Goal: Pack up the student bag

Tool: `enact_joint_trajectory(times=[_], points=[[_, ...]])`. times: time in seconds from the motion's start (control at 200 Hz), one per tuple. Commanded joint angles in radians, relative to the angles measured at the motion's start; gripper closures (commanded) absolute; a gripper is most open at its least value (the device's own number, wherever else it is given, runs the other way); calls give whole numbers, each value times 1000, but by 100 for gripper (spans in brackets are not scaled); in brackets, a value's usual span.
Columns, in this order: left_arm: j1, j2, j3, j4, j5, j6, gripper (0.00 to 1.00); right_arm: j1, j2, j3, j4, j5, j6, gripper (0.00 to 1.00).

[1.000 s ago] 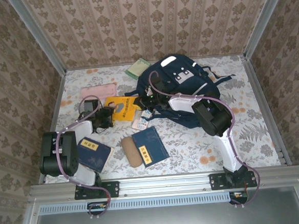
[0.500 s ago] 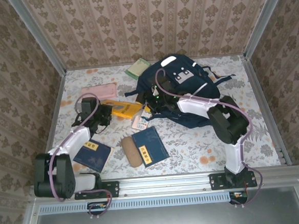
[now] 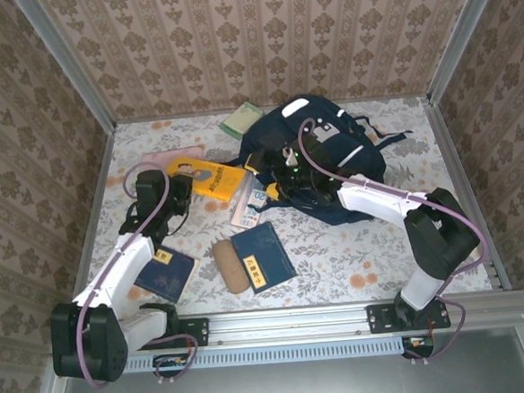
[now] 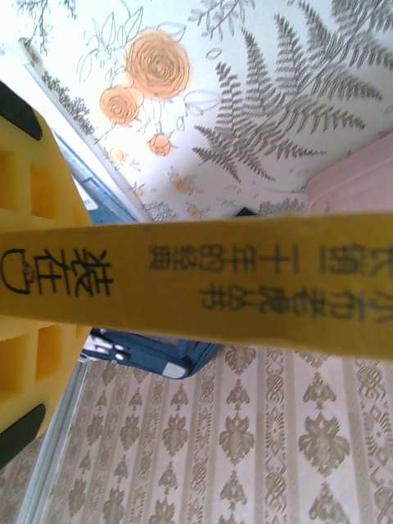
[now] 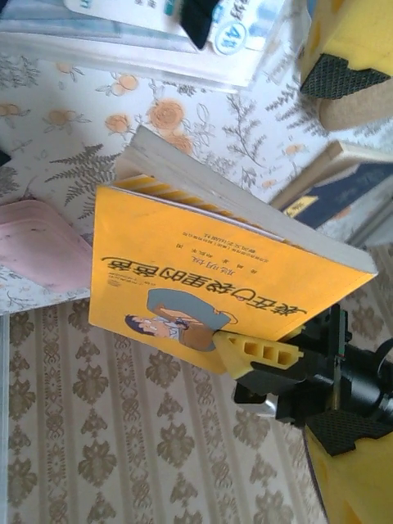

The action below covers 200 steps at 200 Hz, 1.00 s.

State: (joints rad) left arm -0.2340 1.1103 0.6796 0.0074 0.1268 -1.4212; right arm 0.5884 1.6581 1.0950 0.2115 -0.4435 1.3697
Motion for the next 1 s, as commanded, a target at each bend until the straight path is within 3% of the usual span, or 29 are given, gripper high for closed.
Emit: enact_joint_trajectory(times=[0.0, 0.225, 0.435, 0.71, 0.795, 0.995], points=[[-30, -39, 68, 97, -30, -16, 100, 31, 10, 2, 174, -31, 145, 0], [-64, -50, 107, 99, -49, -18, 100, 102, 58, 15, 275, 20, 227, 0], [-67, -59, 137, 85, -56, -7, 100, 106, 45, -43, 289, 76, 211, 1], [-105, -47, 156, 110, -54, -19, 100, 106, 140, -33, 532, 94, 313, 6], [-122, -53, 157, 106, -63, -16, 100, 98, 166, -11, 583, 109, 325, 12], [-148, -74, 129, 90, -78, -9, 100, 67, 151, -11, 662, 155, 303, 39]])
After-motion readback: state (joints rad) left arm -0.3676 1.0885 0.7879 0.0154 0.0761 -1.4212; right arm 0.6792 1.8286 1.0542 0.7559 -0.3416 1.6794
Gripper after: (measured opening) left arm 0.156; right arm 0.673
